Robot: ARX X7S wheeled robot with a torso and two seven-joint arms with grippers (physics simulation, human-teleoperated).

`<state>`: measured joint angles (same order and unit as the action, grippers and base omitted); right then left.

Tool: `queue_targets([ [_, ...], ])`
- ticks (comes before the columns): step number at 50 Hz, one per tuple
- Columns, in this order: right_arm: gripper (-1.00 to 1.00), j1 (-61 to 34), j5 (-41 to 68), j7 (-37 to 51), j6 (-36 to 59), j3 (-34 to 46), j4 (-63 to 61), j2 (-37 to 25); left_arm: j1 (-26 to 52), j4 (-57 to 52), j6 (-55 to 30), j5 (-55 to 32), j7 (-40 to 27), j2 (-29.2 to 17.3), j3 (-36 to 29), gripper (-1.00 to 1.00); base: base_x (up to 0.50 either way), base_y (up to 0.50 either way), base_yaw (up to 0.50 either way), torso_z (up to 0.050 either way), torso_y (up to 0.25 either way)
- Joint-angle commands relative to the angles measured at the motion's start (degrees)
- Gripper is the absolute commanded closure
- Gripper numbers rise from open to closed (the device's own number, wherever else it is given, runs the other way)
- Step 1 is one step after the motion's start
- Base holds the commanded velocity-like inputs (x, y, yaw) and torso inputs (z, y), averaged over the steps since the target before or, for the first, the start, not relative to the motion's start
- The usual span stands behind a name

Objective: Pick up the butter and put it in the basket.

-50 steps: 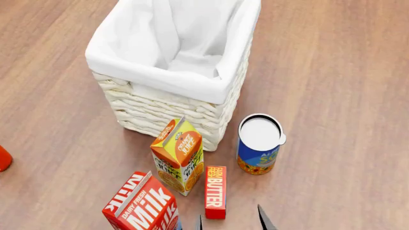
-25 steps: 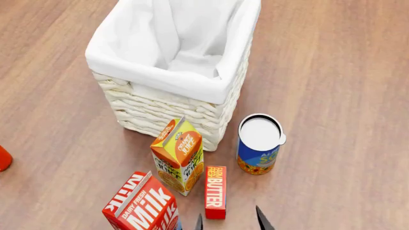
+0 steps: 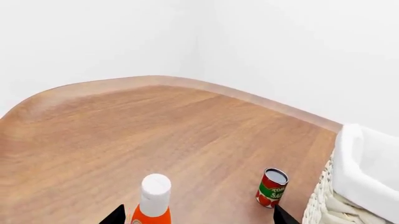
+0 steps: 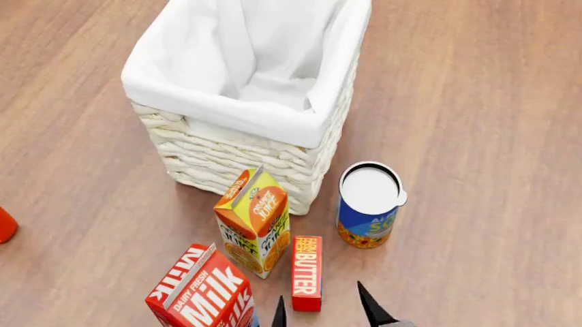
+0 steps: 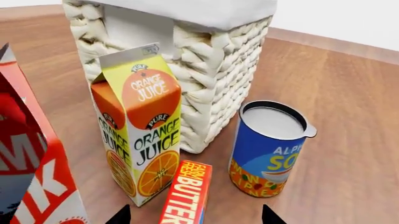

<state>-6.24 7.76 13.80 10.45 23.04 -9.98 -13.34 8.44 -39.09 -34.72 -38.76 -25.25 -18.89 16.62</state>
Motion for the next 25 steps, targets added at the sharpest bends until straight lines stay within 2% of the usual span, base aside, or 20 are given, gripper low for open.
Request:
queue_targets([
  [1, -1.00, -2.1, 0.8, -1.0, 1.9, 0.6, 0.9, -0.1, 0.0, -0.8, -0.4, -1.0, -0.8, -0.2, 0.4, -1.00, 0.00, 0.00, 0.00, 0.000, 0.000],
  [9, -1.00, -3.3, 2.0, -1.2, 2.1, 0.2, 2.8, 0.4, 0.2, -1.2, -0.9, -2.0, -1.3, -0.4, 1.0, -1.00, 0.00, 0.00, 0.00, 0.000, 0.000],
  [25, -1.00, -7.2, 3.4, -1.1, 9.8, 0.4, 0.8, 0.0, -0.1, -2.6, -1.4, -3.3, -2.3, -0.6, 1.3, -1.00, 0.00, 0.00, 0.00, 0.000, 0.000],
])
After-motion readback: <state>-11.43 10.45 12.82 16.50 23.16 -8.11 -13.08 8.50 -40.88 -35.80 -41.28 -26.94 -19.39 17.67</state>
